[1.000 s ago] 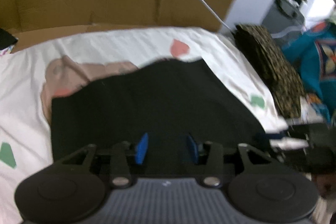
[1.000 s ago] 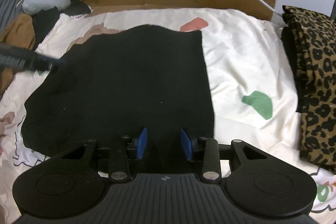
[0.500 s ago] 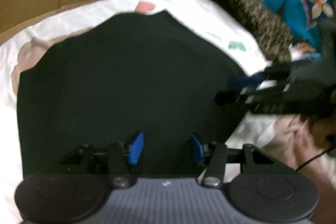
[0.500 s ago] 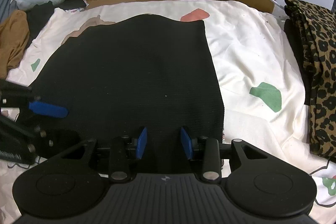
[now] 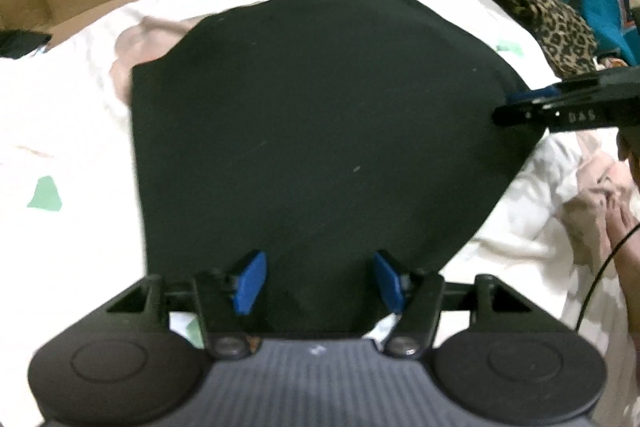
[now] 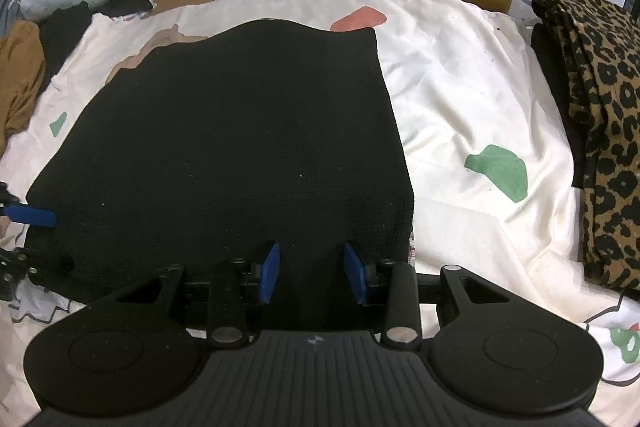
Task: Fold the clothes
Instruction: 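Lower the left gripper onto the pointed end of the black garment and close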
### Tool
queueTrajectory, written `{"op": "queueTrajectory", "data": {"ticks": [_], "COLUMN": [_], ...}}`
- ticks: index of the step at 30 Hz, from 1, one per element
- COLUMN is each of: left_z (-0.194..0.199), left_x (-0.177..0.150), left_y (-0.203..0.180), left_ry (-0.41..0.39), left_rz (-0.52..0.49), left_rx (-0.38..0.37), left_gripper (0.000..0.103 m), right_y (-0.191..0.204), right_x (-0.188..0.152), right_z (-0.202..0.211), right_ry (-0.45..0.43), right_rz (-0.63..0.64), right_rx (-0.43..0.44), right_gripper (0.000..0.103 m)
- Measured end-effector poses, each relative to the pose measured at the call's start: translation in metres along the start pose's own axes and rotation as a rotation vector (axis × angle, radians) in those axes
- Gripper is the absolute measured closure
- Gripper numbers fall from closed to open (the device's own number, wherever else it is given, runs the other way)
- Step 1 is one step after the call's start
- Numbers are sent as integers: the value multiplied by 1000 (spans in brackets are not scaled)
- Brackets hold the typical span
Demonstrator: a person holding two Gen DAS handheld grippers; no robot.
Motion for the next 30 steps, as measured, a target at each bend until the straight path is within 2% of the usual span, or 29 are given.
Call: {"op": "queueTrajectory", "data": {"ticks": [3,7,11,17,20,23,26,30], "left_z": [3,4,10,19,31,35,32,25], "left_x": [-10,-21,-25,-22,-16,-15,-21,-25], "left_y": [6,23,29,36,48,55,50,33], "left_ry": [14,56,65,71,53,67,95,118], "left_rz": [-7,38,72,111,135,185,230,214], "left_rx": [19,36,35,13,0,-34,-58,-81], "left_gripper": [41,43,45,54,54,54,54,54], "right_y": [1,1,1,0,-2,-3,-4,-4], "right_x": [1,0,-1,0,0,-3,-5,-6], "right_z": [0,0,1,1,2,2,2,2], "right_ry": [7,11,14,21,23,24,21,19], "right_rz": [2,1,8,1,-20,-26,-28,-27], "right_rx": [-13,-22,-30,-34,-23,-13,-7,0], "right_gripper": [60,60,61,61,61,61,61,61]}}
Point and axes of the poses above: each gripper's, at about its wrist camera, not at the fingertips, and z roughly against the way its jaws point, y to its left, x to its top, the point moved 9 cm from there along -z, roughly the way its jaws point, and after that the axes turned 3 degrees about y, right-handed, at the moved point
